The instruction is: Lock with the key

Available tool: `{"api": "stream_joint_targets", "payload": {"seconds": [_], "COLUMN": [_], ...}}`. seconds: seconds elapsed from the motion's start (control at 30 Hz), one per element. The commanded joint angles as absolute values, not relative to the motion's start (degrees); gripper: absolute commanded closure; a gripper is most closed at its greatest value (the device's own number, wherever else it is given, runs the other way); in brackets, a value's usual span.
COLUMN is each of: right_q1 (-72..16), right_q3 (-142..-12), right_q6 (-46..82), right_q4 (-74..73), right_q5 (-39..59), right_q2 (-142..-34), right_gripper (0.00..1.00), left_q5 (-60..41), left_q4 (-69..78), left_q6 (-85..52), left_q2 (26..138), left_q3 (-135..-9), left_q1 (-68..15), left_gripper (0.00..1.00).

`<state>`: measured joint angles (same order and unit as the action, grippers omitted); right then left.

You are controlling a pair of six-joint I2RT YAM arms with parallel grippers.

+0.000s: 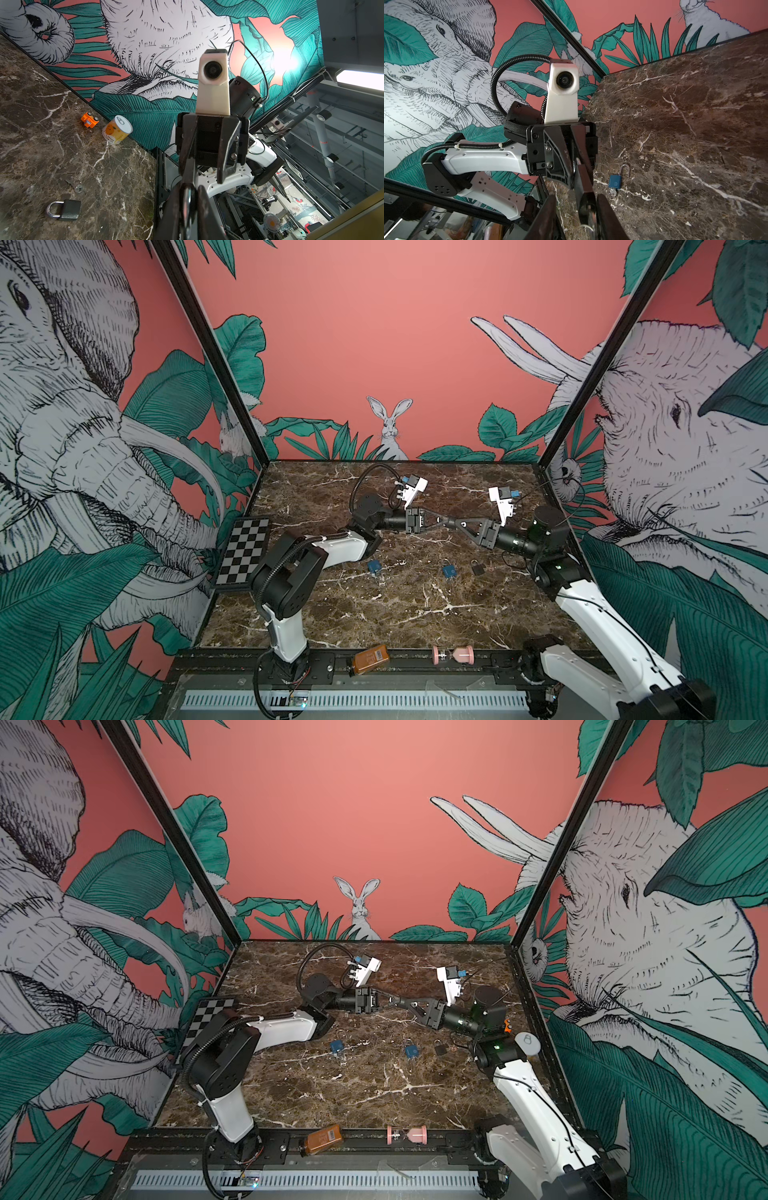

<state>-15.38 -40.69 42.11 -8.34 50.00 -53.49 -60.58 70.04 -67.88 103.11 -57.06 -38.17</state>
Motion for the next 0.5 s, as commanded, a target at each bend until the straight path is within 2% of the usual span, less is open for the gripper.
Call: {"api": "stream_joint_targets", "payload": {"seconds": [0.0, 0.13, 0.23, 0.4, 0.47], "right_q1": [-14.94, -14.47, -14.28, -14.32, -14.25], "right_q3": [-40.98, -40.65, -40.53, -39.67, -39.28], "right_q6": [42.68, 42.99, 43.29, 43.58, 43.93], "right_q4": [-10.80, -10.87, -11.07, -11.43, -12.12], "right_q5": [51.42, 51.38, 51.72, 51.73, 51.64], "right_q2": [-51.96, -51.59, -51.50, -51.50, -51.83], "right_gripper": [0.72, 0.75, 0.80, 0.82, 0.86], "left_q5": [-60.73, -60.74, -60.66, -60.31, -60.48], "left_q4": [71.79, 71.71, 71.56, 71.56, 71.88], "left_q6": [-67.32, -67.32, -67.28, -67.32, -67.75], "left_q2": [101.13, 101.03, 101.04, 101.37, 101.68], "left_q3": [-57.31, -57.35, -57.30, -57.48, -58.07], "left_q1": [-37.86, -37.86, -37.70, -37.62, -37.61], "left_gripper": [1.00, 1.00, 1.00, 1.00, 1.00]}}
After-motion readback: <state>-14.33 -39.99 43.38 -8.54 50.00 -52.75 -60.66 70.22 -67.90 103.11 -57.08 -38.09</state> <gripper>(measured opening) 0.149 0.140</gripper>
